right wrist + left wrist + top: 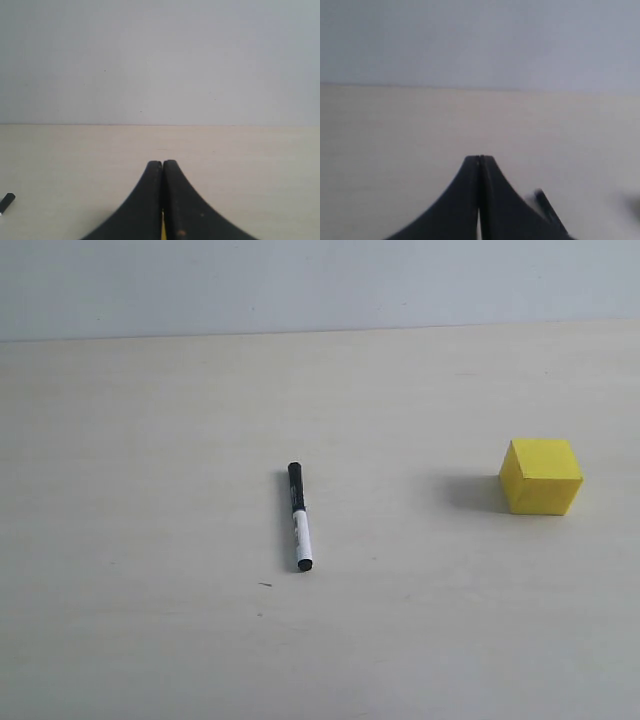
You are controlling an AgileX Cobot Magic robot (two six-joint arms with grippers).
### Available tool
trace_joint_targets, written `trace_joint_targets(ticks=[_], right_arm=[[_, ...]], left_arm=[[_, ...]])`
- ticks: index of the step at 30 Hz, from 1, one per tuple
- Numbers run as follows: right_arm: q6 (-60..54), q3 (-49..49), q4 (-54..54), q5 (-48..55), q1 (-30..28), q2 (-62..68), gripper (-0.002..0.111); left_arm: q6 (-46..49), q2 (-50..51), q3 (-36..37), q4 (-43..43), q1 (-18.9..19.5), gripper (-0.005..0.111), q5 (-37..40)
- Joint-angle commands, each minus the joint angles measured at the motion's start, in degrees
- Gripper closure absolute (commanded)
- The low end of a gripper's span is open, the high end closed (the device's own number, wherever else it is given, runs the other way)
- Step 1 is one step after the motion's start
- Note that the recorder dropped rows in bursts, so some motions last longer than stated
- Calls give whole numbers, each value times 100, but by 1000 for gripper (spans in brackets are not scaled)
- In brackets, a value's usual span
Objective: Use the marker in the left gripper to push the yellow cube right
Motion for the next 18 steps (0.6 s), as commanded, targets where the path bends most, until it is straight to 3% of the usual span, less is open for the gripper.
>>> trace_joint_targets(ticks=[1, 6, 11, 18], right_arm=[[-3, 26, -8, -32, 5, -38, 108], [-3, 26, -8, -32, 5, -38, 108], [-3, 26, -8, -32, 5, -38, 108], [-3, 26, -8, -32, 5, -38, 108]], left_arm=[[-53, -1432, 897, -267, 950, 107, -452], [165, -2898, 1581, -240, 1601, 107, -439], [1345, -4289, 1581, -218, 1973, 107, 1084], [1345, -4196, 1581, -218, 2016, 107, 1403]])
